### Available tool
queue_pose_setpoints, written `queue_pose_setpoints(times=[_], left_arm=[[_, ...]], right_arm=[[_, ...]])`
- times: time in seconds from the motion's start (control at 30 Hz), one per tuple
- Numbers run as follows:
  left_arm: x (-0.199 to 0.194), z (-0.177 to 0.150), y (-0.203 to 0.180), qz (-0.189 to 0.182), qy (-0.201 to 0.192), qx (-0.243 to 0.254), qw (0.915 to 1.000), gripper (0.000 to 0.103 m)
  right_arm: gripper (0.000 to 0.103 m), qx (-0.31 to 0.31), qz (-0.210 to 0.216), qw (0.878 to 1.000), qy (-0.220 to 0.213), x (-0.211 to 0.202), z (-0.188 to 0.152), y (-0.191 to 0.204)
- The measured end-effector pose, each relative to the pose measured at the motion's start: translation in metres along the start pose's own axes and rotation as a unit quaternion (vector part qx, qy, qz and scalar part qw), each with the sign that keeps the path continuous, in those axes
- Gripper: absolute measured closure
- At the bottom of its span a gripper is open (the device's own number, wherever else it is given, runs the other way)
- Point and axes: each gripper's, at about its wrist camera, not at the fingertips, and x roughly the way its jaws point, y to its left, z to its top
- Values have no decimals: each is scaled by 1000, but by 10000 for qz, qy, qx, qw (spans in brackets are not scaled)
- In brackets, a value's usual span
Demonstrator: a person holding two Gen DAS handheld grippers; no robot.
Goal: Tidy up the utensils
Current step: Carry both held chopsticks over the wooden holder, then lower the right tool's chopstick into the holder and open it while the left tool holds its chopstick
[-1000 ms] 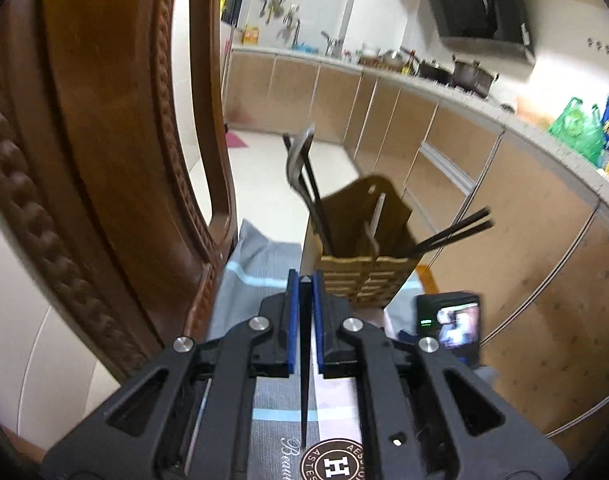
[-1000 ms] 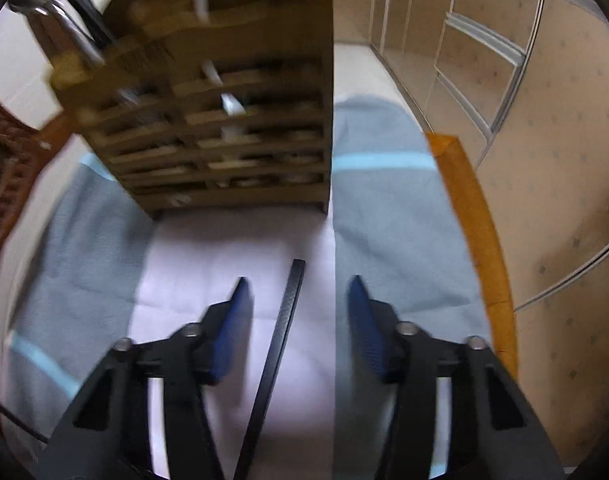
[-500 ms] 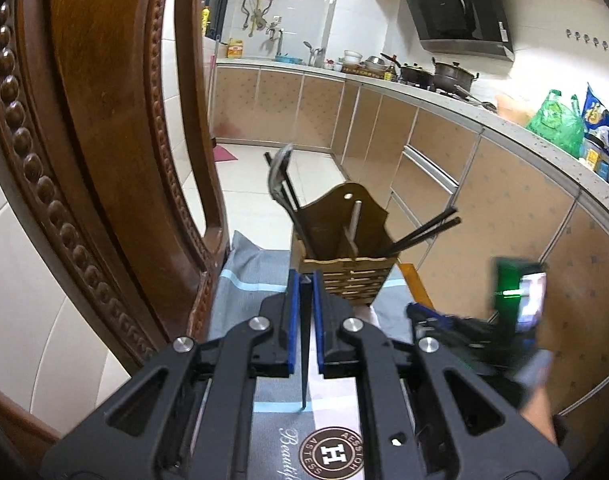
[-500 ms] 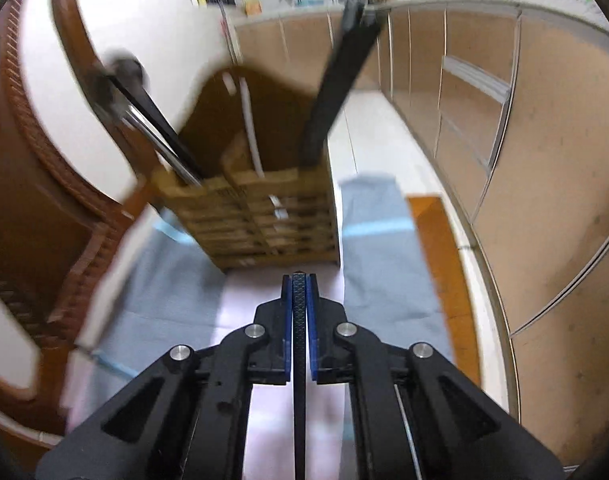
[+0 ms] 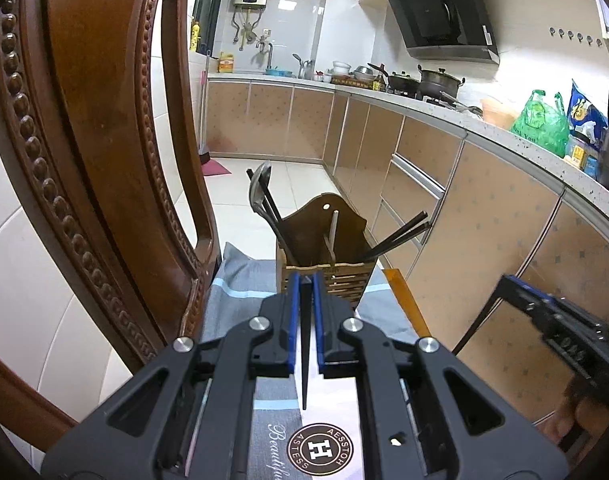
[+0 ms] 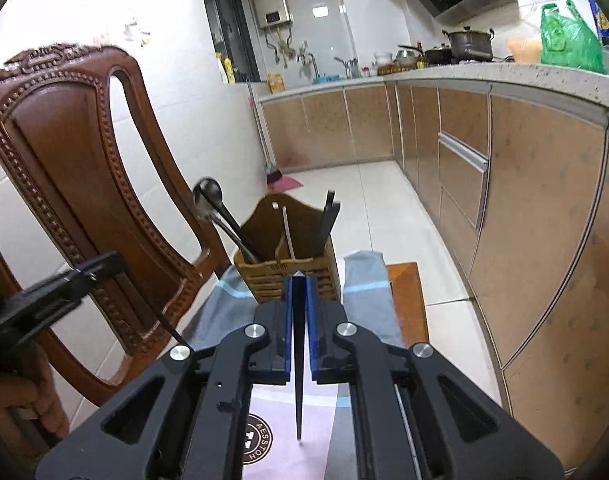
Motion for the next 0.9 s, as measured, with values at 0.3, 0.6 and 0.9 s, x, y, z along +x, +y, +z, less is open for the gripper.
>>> queue_pose_setpoints(times=[0.3,0.6,0.9], left_arm=[[0,0,1,-48,-15,21,10000,96],[-5,5,11,-161,-103,-99,9998,96],[-20,17,37,-204,-334,-420,9984,96]], right_arm=[[96,-83,-80,9998,-192,-10,11,12],[96,-384,-197,9976,-546,-9,59,36],[96,-279,-562,9912,-1167,27,142,45]])
